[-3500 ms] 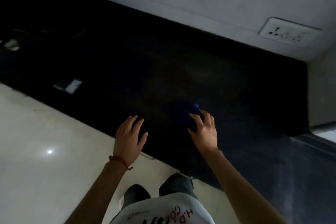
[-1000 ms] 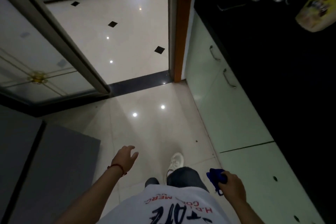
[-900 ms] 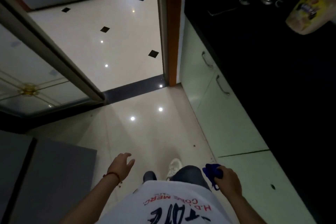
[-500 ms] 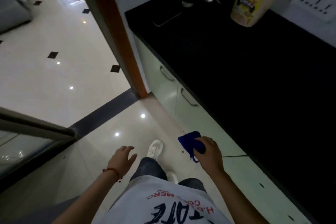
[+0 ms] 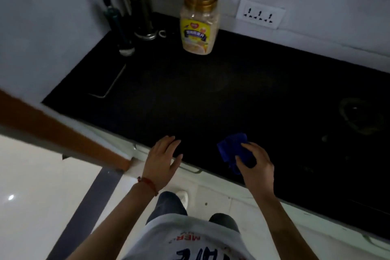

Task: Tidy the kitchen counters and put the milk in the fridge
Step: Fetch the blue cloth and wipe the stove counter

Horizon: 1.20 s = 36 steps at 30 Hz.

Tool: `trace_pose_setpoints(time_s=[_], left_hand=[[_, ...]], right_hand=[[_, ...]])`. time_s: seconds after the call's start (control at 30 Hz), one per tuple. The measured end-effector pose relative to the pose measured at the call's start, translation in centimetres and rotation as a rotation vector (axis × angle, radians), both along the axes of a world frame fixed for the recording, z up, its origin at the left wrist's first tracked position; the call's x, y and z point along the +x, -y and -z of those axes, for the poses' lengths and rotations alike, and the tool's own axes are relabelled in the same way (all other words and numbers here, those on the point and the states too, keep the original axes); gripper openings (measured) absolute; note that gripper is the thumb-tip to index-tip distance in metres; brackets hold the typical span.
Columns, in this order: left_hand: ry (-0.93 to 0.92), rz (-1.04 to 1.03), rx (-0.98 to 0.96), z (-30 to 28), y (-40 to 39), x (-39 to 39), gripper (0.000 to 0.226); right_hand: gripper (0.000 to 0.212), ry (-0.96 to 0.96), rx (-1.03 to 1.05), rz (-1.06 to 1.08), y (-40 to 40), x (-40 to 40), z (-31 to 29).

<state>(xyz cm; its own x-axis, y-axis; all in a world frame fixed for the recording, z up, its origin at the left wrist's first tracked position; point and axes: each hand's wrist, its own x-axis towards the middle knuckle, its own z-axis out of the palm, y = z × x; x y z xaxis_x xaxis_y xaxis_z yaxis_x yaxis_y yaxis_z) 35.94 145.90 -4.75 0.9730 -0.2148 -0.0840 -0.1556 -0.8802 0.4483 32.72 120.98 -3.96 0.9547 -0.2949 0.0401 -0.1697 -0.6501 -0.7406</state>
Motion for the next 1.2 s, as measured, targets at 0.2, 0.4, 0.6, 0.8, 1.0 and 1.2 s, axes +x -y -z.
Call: trace_pose_setpoints(time_s=[0.2,0.4,0.6,0.8,1.0,1.2], left_hand=[[-0.044,0.116,0.161,2.0,1.8,7.9,0.054],[-0.057,0.090,0.271,3.7,2.7,10.0,0.055],[-0.078,0.069,0.260,4.1,2.5,10.2,0.063],[-0.048,0.056,0.234,4.5,2.6,10.3,0.059],[-0.037,0.042,0.237,4.6,2.7,10.3,0.059],[-0.036,0.036,0.234,4.4,2.7,10.2,0.060]], right_hand=[[0.040,-0.036,0.034,0.192,-0.6,2.9,0.4],[0.038,-0.031,0.002,0.177,0.0,8.0,0.6],[0.037,-0.024,0.046,0.194,1.2,18.3,0.0],[0.039,0.081,0.050,0.097,1.9,28.6,0.1],[0.042,-0.019,-0.072,0.090,2.4,34.1,1.6],[0.054,-0.271,-0.262,-0.046,3.5,33.3,1.5]])
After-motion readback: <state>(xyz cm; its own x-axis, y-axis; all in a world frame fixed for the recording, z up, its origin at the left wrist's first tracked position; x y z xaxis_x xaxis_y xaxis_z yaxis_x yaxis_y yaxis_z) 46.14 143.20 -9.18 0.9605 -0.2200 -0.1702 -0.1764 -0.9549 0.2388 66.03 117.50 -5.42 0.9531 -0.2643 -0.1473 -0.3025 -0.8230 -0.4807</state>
